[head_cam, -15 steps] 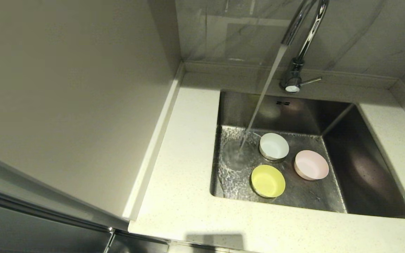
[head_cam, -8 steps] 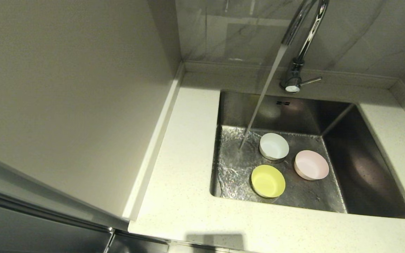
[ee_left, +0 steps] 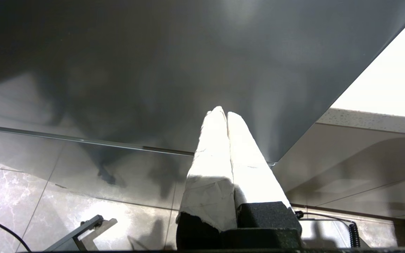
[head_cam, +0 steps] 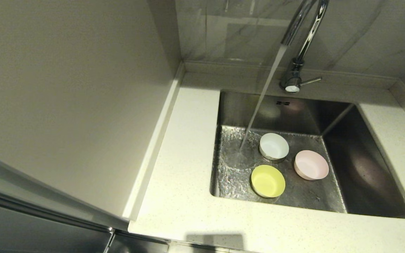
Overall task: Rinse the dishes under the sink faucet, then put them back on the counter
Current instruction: Wait for the water to rinse the bowl
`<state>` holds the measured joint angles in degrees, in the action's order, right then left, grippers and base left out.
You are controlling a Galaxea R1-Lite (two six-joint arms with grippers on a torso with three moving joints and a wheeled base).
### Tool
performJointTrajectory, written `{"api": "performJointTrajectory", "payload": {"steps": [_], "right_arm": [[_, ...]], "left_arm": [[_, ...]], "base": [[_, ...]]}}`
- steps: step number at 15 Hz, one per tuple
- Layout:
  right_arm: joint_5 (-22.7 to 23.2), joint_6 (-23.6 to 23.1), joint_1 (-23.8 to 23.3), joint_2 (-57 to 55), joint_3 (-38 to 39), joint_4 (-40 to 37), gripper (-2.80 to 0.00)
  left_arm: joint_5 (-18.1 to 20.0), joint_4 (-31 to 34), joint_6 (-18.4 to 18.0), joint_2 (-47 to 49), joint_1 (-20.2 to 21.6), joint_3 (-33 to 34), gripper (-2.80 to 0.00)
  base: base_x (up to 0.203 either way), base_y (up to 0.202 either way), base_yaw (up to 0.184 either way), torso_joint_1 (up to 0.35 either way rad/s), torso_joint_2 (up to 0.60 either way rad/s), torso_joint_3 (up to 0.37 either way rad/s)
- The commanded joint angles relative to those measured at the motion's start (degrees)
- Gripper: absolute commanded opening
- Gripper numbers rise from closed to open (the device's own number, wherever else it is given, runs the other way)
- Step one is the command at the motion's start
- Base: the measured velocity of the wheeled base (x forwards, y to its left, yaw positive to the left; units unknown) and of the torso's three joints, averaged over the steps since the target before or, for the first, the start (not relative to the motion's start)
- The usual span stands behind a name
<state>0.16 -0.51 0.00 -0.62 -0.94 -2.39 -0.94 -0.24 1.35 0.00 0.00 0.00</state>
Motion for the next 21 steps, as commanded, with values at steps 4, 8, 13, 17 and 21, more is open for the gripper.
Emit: {"api": "performJointTrajectory", "payload": {"steps": [4, 8, 13, 17, 21], "right_arm": [[-0.03, -0.02, 0.09, 0.62, -0.03, 0.06, -2.80], [-0.05, -0.02, 0.09, 0.62, -0.03, 0.09, -2.80], [-0.06, -0.02, 0.08, 0.60, -0.03, 0.03, -2.80], [-0.05, -0.02, 0.07, 0.54, -0.03, 0.02, -2.80], [-0.07, -0.02, 0.09, 0.62, -0.03, 0.02, -2.80]], "left_arm": [[-0.03, -0.02, 0.05, -0.09, 0.00, 0.00, -2.80], [-0.03, -0.02, 0.05, -0.09, 0.00, 0.00, -2.80], [-0.03, -0.02, 0.05, -0.09, 0.00, 0.00, -2.80], [-0.03, -0.02, 0.05, -0.09, 0.00, 0.00, -2.80], [-0.03, -0.02, 0.05, -0.09, 0.00, 0.00, -2.80]], "base": [[0.000, 0.000, 0.000, 0.000, 0.00, 0.000], [0.000, 0.000, 0.000, 0.000, 0.00, 0.000], [0.000, 0.000, 0.000, 0.000, 0.00, 0.000], [0.000, 0.000, 0.000, 0.000, 0.00, 0.000], [0.000, 0.000, 0.000, 0.000, 0.00, 0.000]]}}
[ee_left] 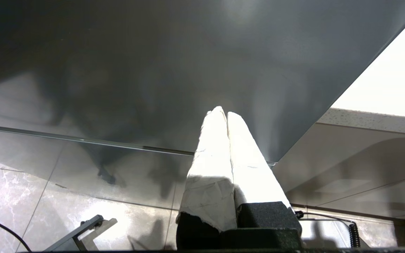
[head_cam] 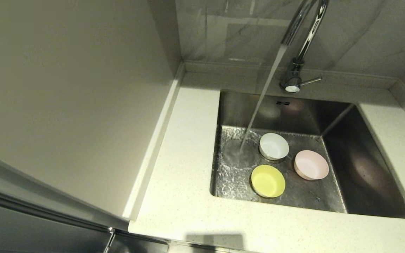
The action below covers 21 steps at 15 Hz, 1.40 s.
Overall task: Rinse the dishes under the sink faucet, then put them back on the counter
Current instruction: Wait for the water to rinse the bowl
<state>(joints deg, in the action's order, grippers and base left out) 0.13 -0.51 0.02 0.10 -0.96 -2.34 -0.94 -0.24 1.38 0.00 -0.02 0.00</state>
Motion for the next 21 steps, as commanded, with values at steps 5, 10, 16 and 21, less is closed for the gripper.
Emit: {"api": "performJointTrajectory", "payload": {"steps": [5, 10, 16, 21], "right_arm": [[0.05, -0.02, 0.06, -0.10, 0.00, -0.03, -2.80], [0.04, -0.02, 0.06, -0.10, 0.00, -0.03, -2.80], [-0.04, -0.02, 0.06, -0.10, 0.00, -0.03, -2.80], [0.01, -0.02, 0.06, -0.10, 0.00, 0.01, -2.80]], "left_arm": [[-0.03, -0.02, 0.03, -0.09, 0.02, 0.00, -2.80], [-0.03, -0.02, 0.03, -0.09, 0.02, 0.00, -2.80], [-0.03, -0.02, 0.03, -0.09, 0.02, 0.00, -2.80], [-0.03, -0.02, 0.03, -0.09, 0.02, 0.00, -2.80]], "base": [[0.000, 0.000, 0.000, 0.000, 0.00, 0.000], [0.000, 0.000, 0.000, 0.000, 0.00, 0.000], [0.000, 0.000, 0.000, 0.000, 0.00, 0.000], [0.000, 0.000, 0.000, 0.000, 0.00, 0.000]]}}
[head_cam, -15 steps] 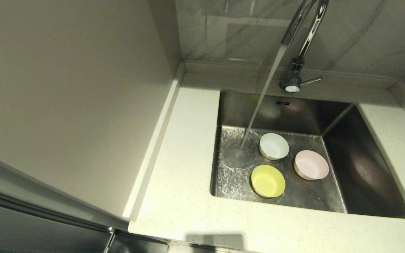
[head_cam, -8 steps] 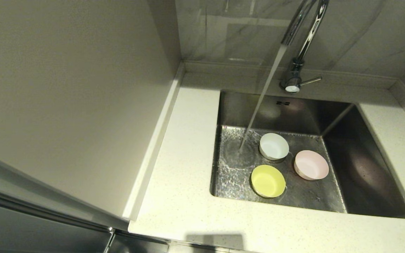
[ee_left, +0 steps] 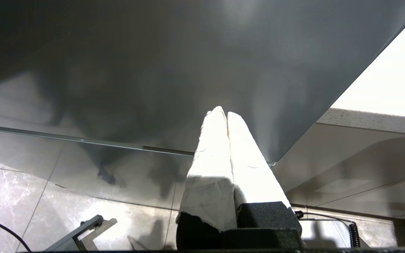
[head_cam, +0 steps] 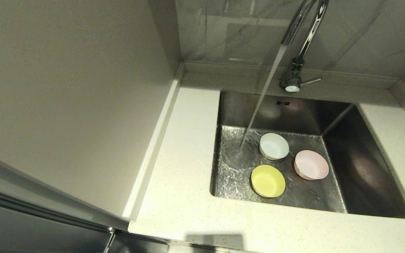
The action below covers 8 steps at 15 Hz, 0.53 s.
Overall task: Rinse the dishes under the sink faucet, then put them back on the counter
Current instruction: Wait for the water to rinse the bowl
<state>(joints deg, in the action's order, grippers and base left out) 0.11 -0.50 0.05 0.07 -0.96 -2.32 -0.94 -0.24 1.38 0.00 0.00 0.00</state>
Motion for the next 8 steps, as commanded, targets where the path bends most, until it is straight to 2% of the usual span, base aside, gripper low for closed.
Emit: {"api": "performJointTrajectory", "payload": {"steps": [1, 8], "right_arm": [[0.02, -0.02, -0.04, -0.07, 0.00, -0.01, -2.80], [0.05, -0.02, 0.04, -0.07, 0.00, 0.03, -2.80]], "left_arm": [[-0.03, -0.02, 0.03, -0.09, 0.00, 0.00, -2.80], [-0.03, -0.02, 0.03, -0.09, 0.00, 0.00, -2.80]], "base": [[0.000, 0.000, 0.000, 0.000, 0.00, 0.000], [0.000, 0.000, 0.000, 0.000, 0.00, 0.000]]}}
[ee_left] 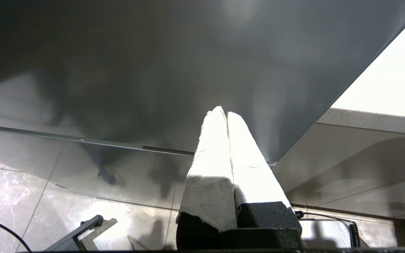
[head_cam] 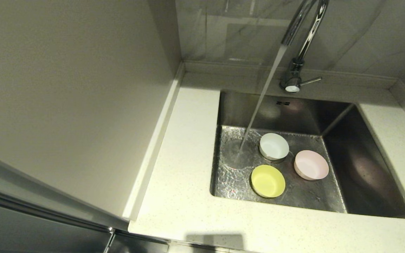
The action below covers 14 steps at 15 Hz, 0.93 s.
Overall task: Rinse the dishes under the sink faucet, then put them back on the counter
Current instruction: Wait for the water to rinse the bowl
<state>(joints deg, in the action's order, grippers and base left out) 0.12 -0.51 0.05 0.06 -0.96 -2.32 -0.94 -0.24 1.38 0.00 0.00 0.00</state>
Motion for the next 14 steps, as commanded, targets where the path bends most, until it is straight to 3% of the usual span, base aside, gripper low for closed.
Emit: {"api": "performJointTrajectory", "payload": {"steps": [1, 14], "right_arm": [[-0.02, -0.02, 0.04, -0.06, 0.00, -0.05, -2.80], [0.00, -0.02, -0.05, -0.06, 0.00, -0.02, -2.80]], "left_arm": [[-0.03, -0.02, 0.03, -0.09, 0.00, 0.00, -2.80], [-0.03, -0.02, 0.03, -0.09, 0.00, 0.00, -2.80]], "base": [[0.000, 0.000, 0.000, 0.000, 0.00, 0.000], [0.000, 0.000, 0.000, 0.000, 0.00, 0.000]]}}
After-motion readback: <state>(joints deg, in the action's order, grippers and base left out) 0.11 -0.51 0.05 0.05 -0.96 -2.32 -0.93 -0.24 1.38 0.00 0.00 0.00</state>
